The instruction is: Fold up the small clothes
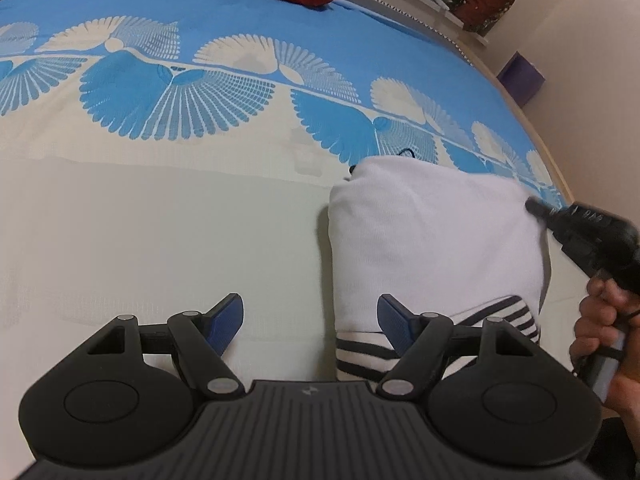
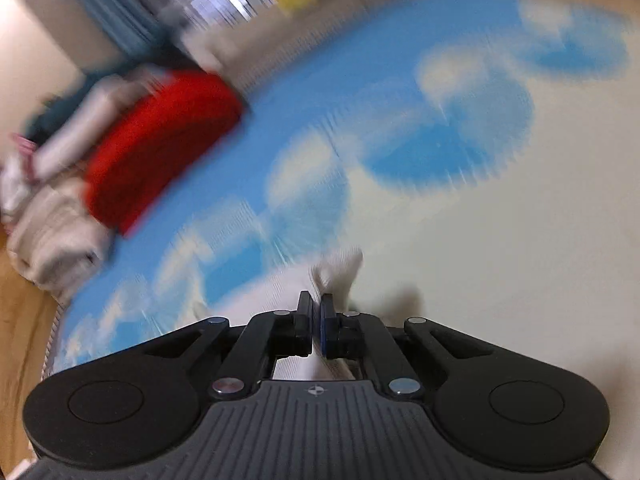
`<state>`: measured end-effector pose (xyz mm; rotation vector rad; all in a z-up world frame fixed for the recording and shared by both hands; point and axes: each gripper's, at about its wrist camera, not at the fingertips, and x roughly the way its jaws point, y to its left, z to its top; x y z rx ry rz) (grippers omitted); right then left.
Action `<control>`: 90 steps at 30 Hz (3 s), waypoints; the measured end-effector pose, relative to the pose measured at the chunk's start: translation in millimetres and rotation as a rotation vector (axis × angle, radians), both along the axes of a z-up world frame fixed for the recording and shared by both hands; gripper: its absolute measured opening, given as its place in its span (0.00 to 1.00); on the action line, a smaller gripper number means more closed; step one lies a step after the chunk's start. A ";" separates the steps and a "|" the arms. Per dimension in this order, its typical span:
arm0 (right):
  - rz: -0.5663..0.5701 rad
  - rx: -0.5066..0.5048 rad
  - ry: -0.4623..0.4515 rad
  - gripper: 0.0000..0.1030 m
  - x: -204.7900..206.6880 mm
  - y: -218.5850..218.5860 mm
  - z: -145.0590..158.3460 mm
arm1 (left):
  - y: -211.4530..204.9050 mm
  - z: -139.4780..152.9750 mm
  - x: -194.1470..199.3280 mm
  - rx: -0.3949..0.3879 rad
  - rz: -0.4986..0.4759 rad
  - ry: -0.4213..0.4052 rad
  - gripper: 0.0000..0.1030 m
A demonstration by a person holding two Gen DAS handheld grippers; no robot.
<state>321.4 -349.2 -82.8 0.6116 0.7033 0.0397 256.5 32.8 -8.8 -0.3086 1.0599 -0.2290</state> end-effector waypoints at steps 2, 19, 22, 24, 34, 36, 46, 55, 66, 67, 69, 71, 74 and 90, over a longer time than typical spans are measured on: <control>-0.031 -0.071 0.019 0.02 2.9 -1.3 -2.6 | 1.2 2.0 1.5 -0.021 0.008 -0.012 0.75; 0.222 -0.091 0.096 0.37 -31.2 -11.8 2.1 | -65.5 5.1 6.5 -0.022 -0.135 -0.026 0.75; 0.333 -0.275 0.289 0.36 -30.0 1.7 -26.6 | -81.3 -26.0 14.2 0.123 -0.138 0.118 0.81; 0.333 -0.378 0.408 0.47 -29.5 -1.7 -46.9 | -82.8 -30.1 15.8 0.110 -0.104 0.146 0.81; 0.287 -0.270 0.085 0.47 -50.6 -11.6 6.8 | -54.1 0.6 23.6 -0.061 0.064 0.020 0.80; 0.402 -0.176 0.046 0.49 -51.4 -5.3 8.0 | -47.5 2.5 30.0 -0.112 0.106 0.000 0.80; 0.683 -0.374 0.320 0.49 -41.4 40.2 -41.6 | -54.6 -46.8 93.6 -0.259 0.176 0.126 0.83; 0.624 -0.278 0.303 0.50 -52.7 27.7 -26.4 | -33.2 -93.2 117.1 -0.373 0.227 0.189 0.48; 0.197 -0.144 0.409 0.69 -28.1 -31.2 -42.6 | -26.2 -75.6 98.8 -0.366 0.175 0.297 0.81; 0.184 -0.126 0.436 0.70 -25.8 -33.6 -47.0 | -26.3 -77.5 96.9 -0.364 0.166 0.309 0.81; 0.162 -0.080 0.477 0.70 -22.7 -36.0 -55.6 | -24.3 -80.9 95.5 -0.376 0.160 0.311 0.83; 0.149 -0.046 0.499 0.70 -20.7 -34.5 -61.9 | -23.6 -86.0 95.3 -0.388 0.161 0.318 0.83; 0.146 -0.046 0.498 0.69 -19.9 -28.9 -64.5 | -27.3 -89.2 97.3 -0.407 0.155 0.315 0.81; 0.118 0.004 0.235 0.08 1.4 -10.2 -32.5 | -33.3 -8.4 116.8 -0.212 0.170 -0.100 0.36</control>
